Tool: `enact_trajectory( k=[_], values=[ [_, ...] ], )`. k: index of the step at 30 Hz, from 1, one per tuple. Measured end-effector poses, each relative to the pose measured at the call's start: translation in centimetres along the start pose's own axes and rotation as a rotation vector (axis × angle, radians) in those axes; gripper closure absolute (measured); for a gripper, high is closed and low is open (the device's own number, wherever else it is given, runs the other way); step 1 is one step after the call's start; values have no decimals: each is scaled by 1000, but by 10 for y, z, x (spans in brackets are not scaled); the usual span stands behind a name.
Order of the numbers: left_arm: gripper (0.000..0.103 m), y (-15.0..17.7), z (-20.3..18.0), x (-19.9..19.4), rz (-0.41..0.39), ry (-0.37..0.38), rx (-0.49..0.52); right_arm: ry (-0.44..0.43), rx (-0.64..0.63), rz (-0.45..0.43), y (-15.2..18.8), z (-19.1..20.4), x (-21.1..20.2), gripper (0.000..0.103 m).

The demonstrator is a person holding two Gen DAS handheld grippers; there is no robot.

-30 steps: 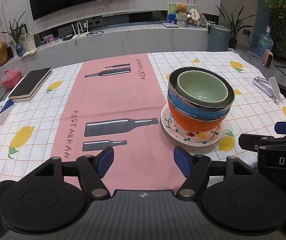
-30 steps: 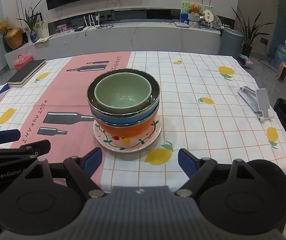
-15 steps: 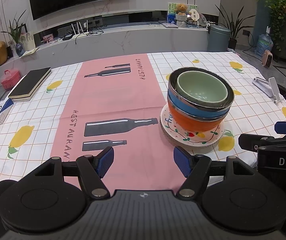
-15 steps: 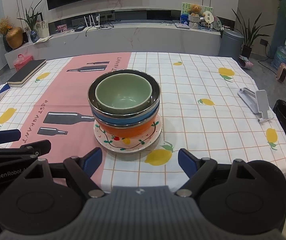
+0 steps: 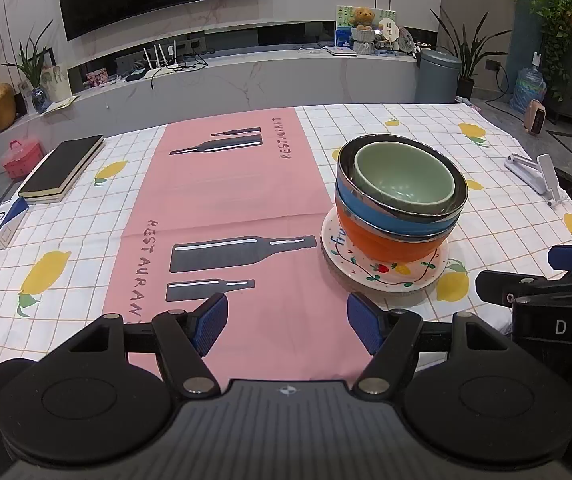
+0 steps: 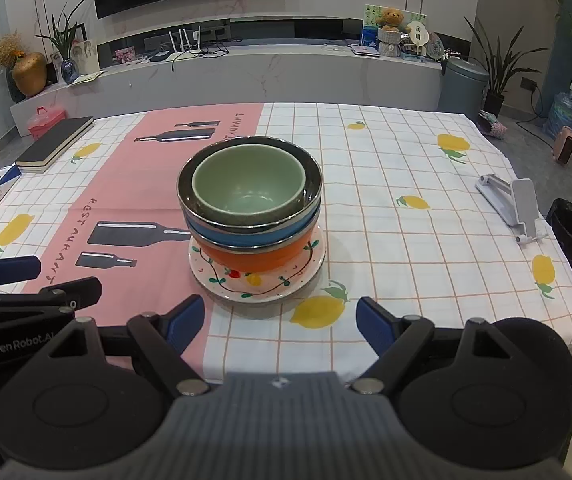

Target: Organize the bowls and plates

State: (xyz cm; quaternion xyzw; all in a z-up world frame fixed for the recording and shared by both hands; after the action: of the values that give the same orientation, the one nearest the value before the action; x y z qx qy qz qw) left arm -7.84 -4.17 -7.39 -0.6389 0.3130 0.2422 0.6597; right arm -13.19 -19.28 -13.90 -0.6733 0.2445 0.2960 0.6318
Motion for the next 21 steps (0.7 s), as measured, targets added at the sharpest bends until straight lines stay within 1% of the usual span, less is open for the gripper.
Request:
enact_trajectory(
  k=[11,21],
  values=[
    [23,0,2,-3,2,-3,-4,-3,0,7,4,2,1,21],
    [23,1,-2,-7,-17,-6,15,-4,0,19,6,2,3,21]
  ],
)
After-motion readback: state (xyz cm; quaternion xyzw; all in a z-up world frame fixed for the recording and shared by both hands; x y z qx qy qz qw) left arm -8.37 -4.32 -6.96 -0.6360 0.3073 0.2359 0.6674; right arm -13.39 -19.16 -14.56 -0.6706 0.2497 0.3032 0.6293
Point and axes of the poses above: each gripper's, at about its wrist camera, not at the fingertips, and x roughly the way its jaws point, z to its left, y to its underside, the point moved 2 cm from there along x, roughly the way its jaws point, and after that the axes turned 5 degrees about -x, right-handed, at the moved point
